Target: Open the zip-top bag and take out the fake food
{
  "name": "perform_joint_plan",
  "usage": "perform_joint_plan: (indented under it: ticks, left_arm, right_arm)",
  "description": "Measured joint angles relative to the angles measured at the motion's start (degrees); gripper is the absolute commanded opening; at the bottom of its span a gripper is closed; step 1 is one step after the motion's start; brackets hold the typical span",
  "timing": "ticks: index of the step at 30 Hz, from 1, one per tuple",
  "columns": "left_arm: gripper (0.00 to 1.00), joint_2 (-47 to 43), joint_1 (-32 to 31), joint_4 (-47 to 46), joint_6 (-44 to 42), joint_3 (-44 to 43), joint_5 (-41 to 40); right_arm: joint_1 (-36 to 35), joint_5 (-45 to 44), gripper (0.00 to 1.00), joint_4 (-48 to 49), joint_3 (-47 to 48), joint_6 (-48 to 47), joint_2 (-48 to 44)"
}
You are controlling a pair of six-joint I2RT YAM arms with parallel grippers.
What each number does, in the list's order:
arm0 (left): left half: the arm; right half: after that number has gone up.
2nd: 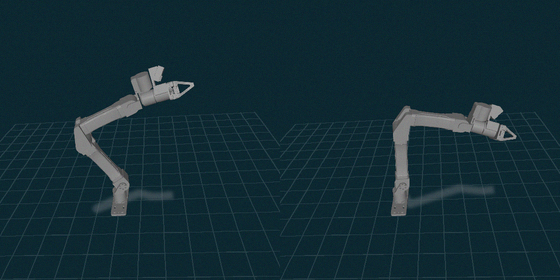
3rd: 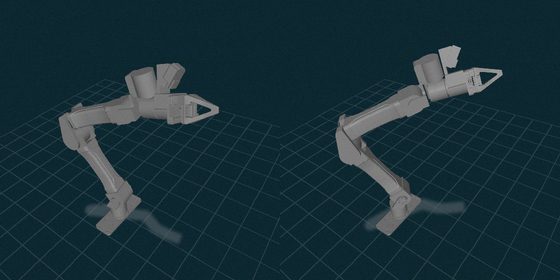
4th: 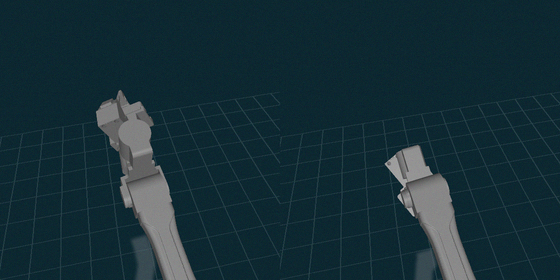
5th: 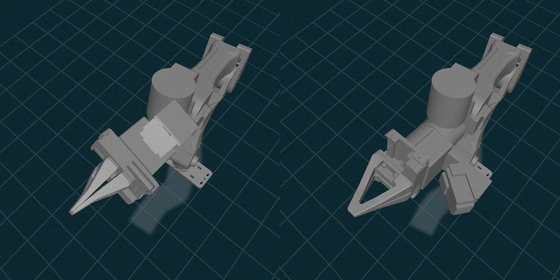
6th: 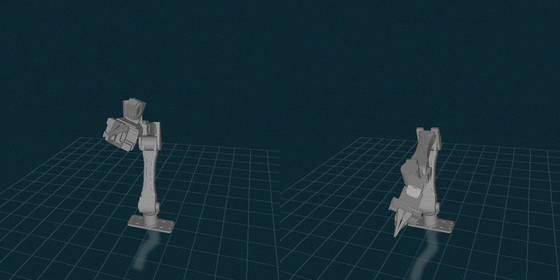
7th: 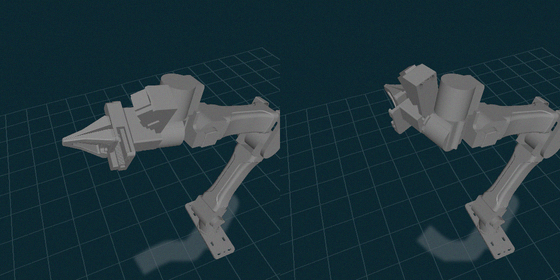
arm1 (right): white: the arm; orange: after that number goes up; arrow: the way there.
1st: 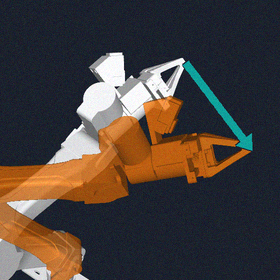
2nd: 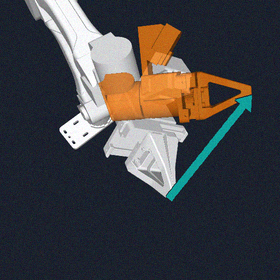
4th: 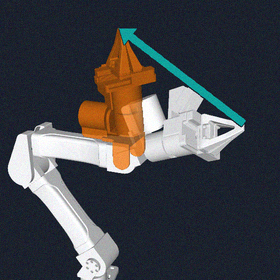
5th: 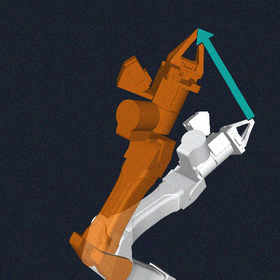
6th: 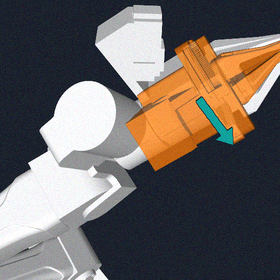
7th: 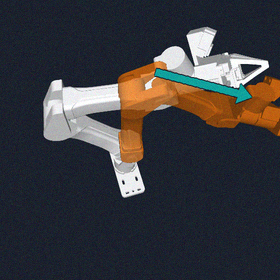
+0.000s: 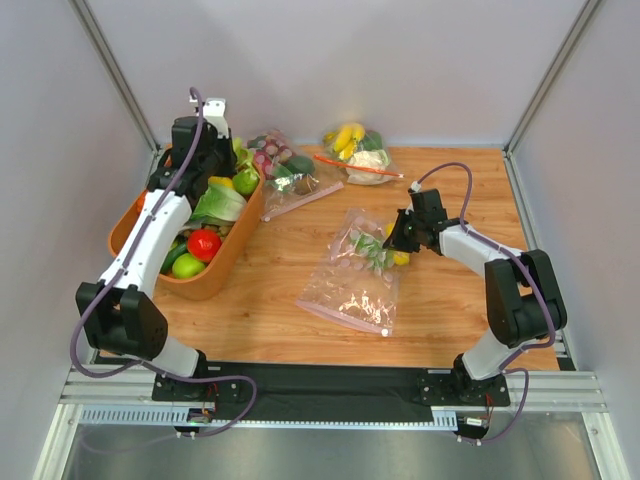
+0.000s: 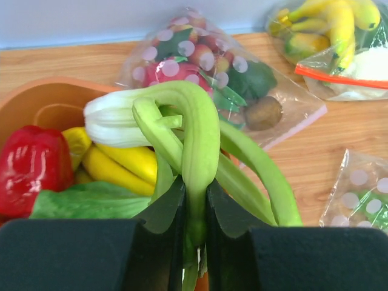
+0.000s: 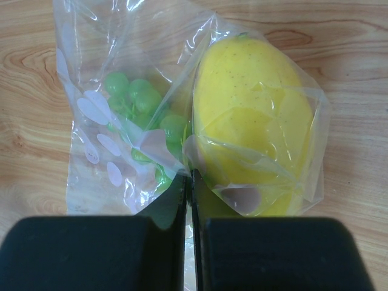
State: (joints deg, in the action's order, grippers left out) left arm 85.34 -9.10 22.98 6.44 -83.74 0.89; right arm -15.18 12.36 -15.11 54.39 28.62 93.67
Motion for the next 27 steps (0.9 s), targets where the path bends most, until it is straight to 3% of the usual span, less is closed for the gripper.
perform_joint_plan:
  ticks: [6,15,19,22,24,27]
  left_arm:
    - [0.26,2.8,-0.2,0.7,1.3,0.0,0.8]
    - [0.46,2.1,-0.9,2.1,2.0,5.9,2.8]
    - [0.69,1.5,-1.4,2.6,2.2,6.7,3.4]
    - [0.77,0.2,-1.4,2.6,2.4,6.7,3.5]
    - [0.93,-1.2,-1.4,2.6,2.2,6.7,3.6]
    - [0.95,-4.0,-1.4,2.6,2.5,6.7,4.3]
  right_arm:
    - [0.0,0.0,0.00,-0.1,0.0,-0.1,-0.2]
    - [0.0,0.0,0.00,-0.1,0.0,-0.1,-0.2]
    - [0.0,0.0,0.00,-0.3,0.0,-0.1,-0.5]
    - [0.0,0.0,0.00,-0.5,0.0,-0.1,-0.9]
    - [0.0,0.0,0.00,-0.5,0.0,-0.1,-1.1]
    - [0.0,0.0,0.00,-0.7,0.0,-0.1,-1.3]
